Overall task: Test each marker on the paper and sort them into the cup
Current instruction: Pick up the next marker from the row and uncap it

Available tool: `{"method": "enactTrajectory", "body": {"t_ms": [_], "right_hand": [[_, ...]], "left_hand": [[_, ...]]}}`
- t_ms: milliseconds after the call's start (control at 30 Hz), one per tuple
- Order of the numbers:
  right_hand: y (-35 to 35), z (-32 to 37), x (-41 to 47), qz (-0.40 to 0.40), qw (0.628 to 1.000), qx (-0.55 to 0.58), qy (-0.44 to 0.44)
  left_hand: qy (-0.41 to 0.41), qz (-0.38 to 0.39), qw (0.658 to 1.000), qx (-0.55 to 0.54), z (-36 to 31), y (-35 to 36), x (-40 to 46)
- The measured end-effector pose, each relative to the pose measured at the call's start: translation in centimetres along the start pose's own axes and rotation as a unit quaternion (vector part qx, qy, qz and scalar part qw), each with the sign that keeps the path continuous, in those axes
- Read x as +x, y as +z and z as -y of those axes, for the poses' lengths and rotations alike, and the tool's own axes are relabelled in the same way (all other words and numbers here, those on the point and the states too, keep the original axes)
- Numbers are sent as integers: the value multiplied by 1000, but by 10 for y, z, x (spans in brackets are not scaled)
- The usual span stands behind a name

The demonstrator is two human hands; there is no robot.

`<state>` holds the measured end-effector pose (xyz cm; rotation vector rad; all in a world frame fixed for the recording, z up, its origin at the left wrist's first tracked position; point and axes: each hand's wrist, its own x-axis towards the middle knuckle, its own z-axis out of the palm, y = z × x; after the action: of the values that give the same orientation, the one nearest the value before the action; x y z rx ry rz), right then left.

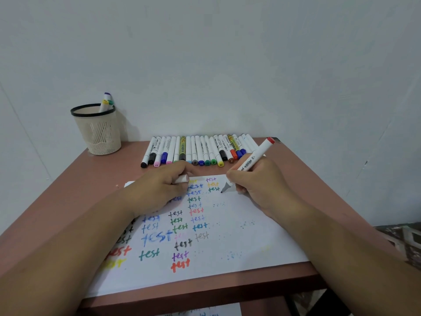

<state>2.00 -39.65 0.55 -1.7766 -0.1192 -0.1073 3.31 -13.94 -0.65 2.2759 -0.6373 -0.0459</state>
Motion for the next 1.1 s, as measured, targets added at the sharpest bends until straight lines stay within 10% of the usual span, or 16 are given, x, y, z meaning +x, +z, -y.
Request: {"method": "enactTrajectory", "body": {"t_ms": [667, 1100], "right_hand": [[3, 11, -9, 53, 973, 222, -29], [8, 13, -14, 98, 985, 122, -70]], "left_hand": [[25, -102, 994, 10, -8, 0, 3], [39, -70, 997, -23, -17, 1, 2]]}}
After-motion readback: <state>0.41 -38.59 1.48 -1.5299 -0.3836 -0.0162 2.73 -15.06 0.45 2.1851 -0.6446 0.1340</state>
